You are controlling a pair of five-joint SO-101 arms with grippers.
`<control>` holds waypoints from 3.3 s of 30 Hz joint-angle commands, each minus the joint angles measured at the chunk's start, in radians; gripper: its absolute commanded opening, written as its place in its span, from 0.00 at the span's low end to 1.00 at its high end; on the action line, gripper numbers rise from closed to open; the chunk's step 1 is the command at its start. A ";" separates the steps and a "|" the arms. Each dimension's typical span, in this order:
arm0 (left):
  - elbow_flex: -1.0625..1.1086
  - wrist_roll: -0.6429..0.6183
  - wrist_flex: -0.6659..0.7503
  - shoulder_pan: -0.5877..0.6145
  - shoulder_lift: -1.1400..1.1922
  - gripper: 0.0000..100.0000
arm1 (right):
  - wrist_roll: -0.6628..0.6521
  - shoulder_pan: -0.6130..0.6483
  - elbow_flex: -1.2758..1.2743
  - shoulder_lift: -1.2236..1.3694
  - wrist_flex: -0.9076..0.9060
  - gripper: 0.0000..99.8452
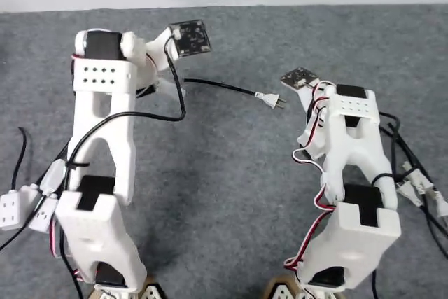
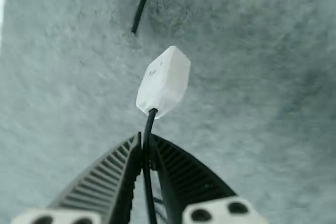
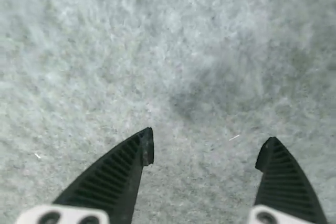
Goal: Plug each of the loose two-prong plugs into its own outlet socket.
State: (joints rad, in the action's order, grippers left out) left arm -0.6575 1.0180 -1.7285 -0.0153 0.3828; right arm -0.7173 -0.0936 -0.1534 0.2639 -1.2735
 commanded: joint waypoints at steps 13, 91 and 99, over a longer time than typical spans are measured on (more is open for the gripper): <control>0.283 -0.405 -0.025 -0.048 -0.103 0.01 | 0.011 -0.027 -0.052 -0.004 0.008 0.30; 1.360 -0.888 0.595 -0.397 -0.753 0.02 | 0.316 0.070 -0.203 -0.005 0.194 0.30; 1.461 -0.838 0.654 -0.259 -0.761 0.19 | 0.316 0.071 -0.203 -0.005 0.194 0.30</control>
State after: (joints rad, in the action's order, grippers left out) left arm 0.8063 0.1573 -1.1055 -0.3851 -0.3690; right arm -0.4028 -0.0353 -0.3560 0.2624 -1.1032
